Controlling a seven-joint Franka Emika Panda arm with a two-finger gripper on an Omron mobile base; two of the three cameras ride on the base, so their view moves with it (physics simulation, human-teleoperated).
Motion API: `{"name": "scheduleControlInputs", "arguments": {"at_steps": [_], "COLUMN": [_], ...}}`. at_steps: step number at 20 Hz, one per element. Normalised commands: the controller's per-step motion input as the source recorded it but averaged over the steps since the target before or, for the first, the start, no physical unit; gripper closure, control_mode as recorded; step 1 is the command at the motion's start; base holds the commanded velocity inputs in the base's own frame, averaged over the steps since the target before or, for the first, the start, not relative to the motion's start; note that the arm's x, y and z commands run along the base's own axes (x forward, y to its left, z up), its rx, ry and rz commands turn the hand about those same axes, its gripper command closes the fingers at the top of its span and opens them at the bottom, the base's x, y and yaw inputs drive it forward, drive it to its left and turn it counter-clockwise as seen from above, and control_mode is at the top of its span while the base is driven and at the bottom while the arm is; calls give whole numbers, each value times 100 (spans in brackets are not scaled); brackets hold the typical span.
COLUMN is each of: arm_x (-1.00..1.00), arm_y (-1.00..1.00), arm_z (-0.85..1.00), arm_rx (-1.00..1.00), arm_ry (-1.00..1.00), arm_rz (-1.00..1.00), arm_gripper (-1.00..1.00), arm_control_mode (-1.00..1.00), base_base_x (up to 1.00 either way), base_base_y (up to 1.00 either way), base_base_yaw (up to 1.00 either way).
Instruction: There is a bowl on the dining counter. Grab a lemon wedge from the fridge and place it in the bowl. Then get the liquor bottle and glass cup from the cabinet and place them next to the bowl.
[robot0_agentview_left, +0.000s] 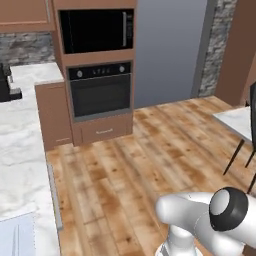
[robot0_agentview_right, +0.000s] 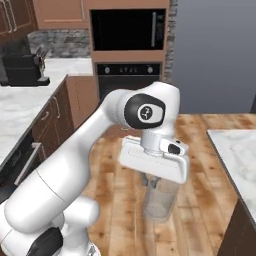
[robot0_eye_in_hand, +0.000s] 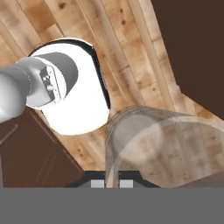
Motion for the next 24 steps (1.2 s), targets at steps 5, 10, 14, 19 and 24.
{"name": "scheduleControlInputs", "arguments": {"at_steps": [5,10,14,19,24], "arm_x": [0,0,0,0,0], "arm_y": [0,0,0,0,0], "arm_z": [0,0,0,0,0], "arm_rx": [0,0,0,0,0], "arm_ry": [0,0,0,0,0], "arm_rz": [0,0,0,0,0], "arm_gripper": [100,100,100,100,100], "arm_control_mode": [100,100,100,100,100], "base_base_x": [100,100,100,100,100], "base_base_y": [17,11,3,0,0], "base_base_yaw": [-21,-21,-23,-27,-35]}}
